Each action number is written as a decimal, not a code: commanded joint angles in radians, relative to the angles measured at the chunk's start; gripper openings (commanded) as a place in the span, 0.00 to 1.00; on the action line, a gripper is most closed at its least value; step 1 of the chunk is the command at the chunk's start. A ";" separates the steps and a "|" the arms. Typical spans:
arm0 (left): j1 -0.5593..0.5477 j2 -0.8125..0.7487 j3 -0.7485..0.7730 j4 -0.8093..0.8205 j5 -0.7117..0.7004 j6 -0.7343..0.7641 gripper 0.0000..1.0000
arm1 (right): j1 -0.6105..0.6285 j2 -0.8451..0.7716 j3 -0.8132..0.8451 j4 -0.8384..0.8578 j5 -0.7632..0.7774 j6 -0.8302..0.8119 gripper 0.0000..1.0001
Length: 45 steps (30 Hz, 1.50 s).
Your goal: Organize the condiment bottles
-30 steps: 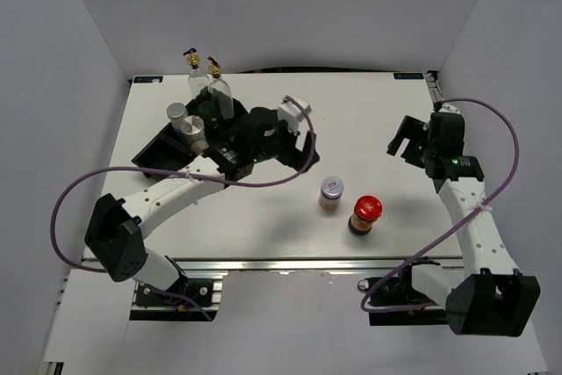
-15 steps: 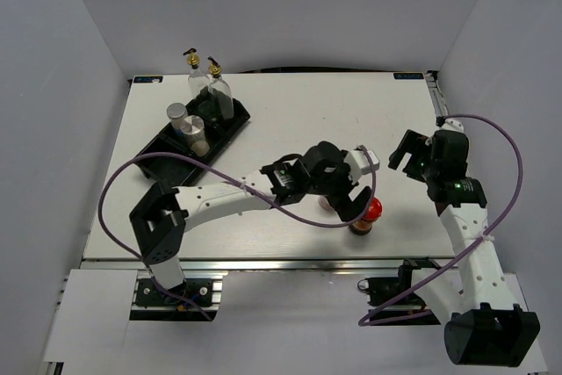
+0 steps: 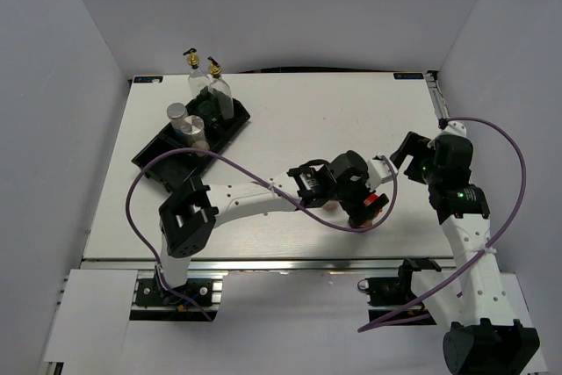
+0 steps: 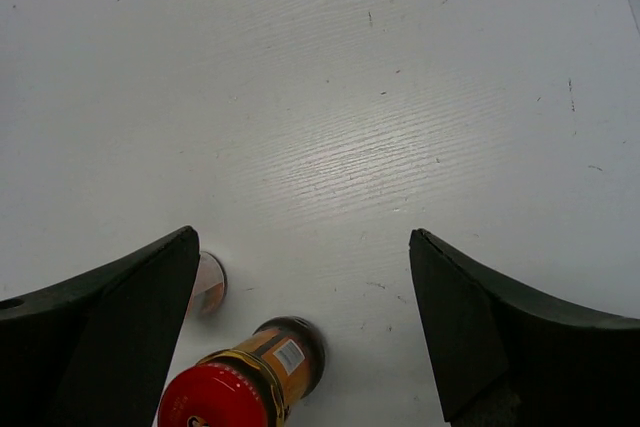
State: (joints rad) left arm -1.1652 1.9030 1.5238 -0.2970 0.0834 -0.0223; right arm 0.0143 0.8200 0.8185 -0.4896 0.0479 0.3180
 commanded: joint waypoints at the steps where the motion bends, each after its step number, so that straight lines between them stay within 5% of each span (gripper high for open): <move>1: -0.010 0.008 0.056 -0.042 -0.051 0.019 0.98 | -0.004 -0.009 -0.002 0.045 -0.011 -0.016 0.89; 14: -0.037 0.039 0.049 0.022 -0.056 0.056 0.98 | -0.004 -0.013 -0.013 0.052 -0.020 -0.016 0.89; 17: -0.037 0.042 0.047 0.033 -0.045 0.062 0.92 | -0.004 -0.025 -0.022 0.062 -0.019 -0.014 0.89; 18: -0.037 0.045 0.050 0.030 -0.043 0.065 0.80 | -0.004 -0.028 -0.021 0.062 -0.019 -0.014 0.90; 26: -0.037 0.050 0.059 0.039 -0.002 0.073 0.35 | -0.002 -0.035 -0.021 0.054 -0.016 -0.014 0.89; 28: -0.036 0.045 0.059 0.044 0.001 0.073 0.11 | -0.002 -0.035 -0.022 0.059 -0.014 -0.014 0.89; 30: -0.037 0.035 0.064 0.050 -0.026 0.068 0.00 | -0.002 -0.032 -0.021 0.060 -0.016 -0.016 0.89; 40: -0.008 -0.084 0.104 0.125 -0.238 0.065 0.00 | -0.002 -0.035 -0.028 0.069 0.075 0.006 0.89; 45: 0.064 -0.108 0.206 0.118 -0.226 0.050 0.00 | -0.004 -0.004 -0.018 0.079 0.105 0.007 0.89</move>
State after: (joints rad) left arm -1.1530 1.9495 1.6085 -0.2932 -0.1024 0.0353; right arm 0.0139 0.8047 0.8017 -0.4641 0.1097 0.3153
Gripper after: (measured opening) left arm 0.764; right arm 0.895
